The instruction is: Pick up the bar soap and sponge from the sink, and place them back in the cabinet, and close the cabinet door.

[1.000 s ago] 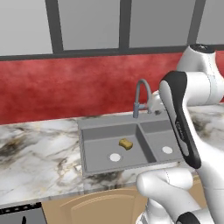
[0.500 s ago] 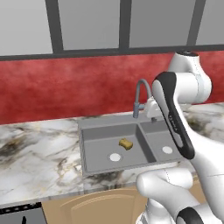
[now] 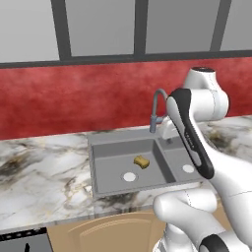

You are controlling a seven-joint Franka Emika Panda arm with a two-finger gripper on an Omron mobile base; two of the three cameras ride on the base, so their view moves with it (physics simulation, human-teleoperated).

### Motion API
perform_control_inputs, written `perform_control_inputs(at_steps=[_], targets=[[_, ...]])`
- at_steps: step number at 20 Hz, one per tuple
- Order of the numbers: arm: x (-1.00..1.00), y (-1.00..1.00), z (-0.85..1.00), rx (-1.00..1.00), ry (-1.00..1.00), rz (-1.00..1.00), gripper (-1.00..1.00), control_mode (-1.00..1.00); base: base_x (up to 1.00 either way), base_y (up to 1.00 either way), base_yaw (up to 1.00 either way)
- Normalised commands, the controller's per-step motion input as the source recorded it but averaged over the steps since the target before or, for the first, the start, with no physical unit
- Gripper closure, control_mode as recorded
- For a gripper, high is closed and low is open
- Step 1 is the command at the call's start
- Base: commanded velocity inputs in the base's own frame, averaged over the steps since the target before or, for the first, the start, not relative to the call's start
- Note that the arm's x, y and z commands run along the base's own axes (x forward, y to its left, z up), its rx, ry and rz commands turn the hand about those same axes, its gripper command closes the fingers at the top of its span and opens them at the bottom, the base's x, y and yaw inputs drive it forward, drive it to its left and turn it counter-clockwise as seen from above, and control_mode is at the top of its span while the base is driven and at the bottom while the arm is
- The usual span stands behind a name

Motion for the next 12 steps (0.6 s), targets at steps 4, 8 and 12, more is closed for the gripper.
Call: perform_control_inputs(at_steps=[4, 8, 12], targets=[[0.20, 0.06, -0.32, 0.00, 0.00, 0.04, -1.00, -1.00, 0.00, 0.00, 0.00], [0.25, 0.05, -0.35, 0.00, 0.00, 0.05, -1.00, -1.00, 0.00, 0.00, 0.00], [0.36, 0.05, -0.30, 0.00, 0.02, 0.05, -1.00, -1.00, 0.00, 0.00, 0.00]])
